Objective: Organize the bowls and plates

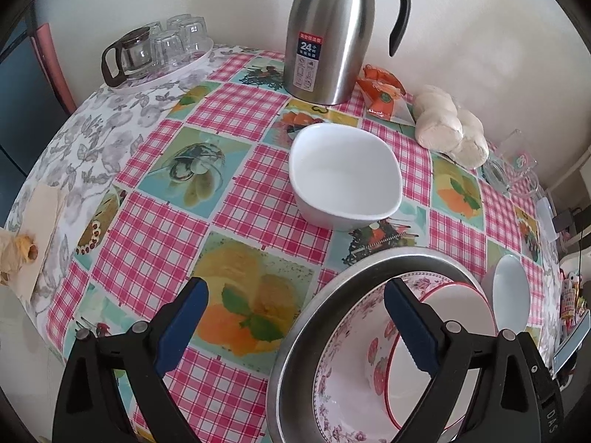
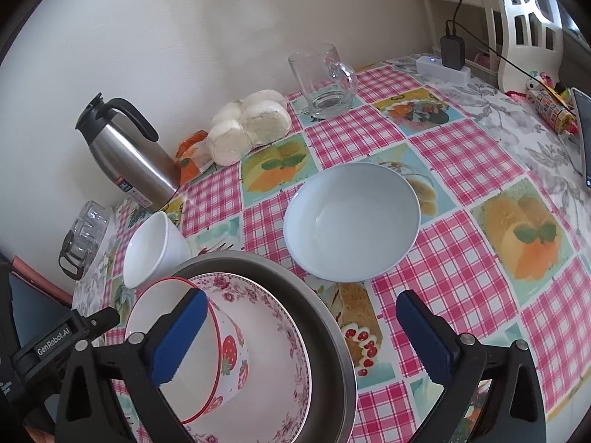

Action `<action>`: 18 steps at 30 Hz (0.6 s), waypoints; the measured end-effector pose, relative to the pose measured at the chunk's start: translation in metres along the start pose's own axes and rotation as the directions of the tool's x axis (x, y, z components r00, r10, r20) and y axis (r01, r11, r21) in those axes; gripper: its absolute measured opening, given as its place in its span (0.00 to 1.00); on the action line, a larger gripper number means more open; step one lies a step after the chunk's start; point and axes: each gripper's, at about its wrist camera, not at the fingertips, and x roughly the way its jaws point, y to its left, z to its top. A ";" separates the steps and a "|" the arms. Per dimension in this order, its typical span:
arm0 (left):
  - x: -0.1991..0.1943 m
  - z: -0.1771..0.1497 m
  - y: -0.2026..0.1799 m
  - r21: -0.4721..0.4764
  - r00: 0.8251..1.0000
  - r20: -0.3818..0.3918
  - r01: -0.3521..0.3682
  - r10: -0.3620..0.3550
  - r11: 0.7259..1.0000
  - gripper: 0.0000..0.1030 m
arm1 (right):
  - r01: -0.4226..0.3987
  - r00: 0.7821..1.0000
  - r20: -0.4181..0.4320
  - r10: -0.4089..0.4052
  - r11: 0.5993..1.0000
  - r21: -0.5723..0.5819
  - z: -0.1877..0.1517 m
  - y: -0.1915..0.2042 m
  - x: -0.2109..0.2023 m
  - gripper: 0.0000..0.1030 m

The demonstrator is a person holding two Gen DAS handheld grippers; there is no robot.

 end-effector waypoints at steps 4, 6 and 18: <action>0.000 0.002 0.002 -0.014 1.000 0.001 0.004 -0.004 1.000 0.94 | -0.002 1.000 0.010 0.002 1.000 -0.023 0.001 0.004 -0.003 1.00; 0.000 0.002 0.003 -0.022 1.000 -0.002 0.016 -0.016 1.000 0.94 | -0.003 1.000 0.016 0.004 0.999 -0.037 0.001 0.007 -0.004 1.00; 0.004 0.022 0.014 -0.069 0.997 -0.002 0.075 -0.075 0.995 0.94 | 0.009 0.997 0.081 0.000 0.995 -0.103 0.007 0.026 -0.012 1.00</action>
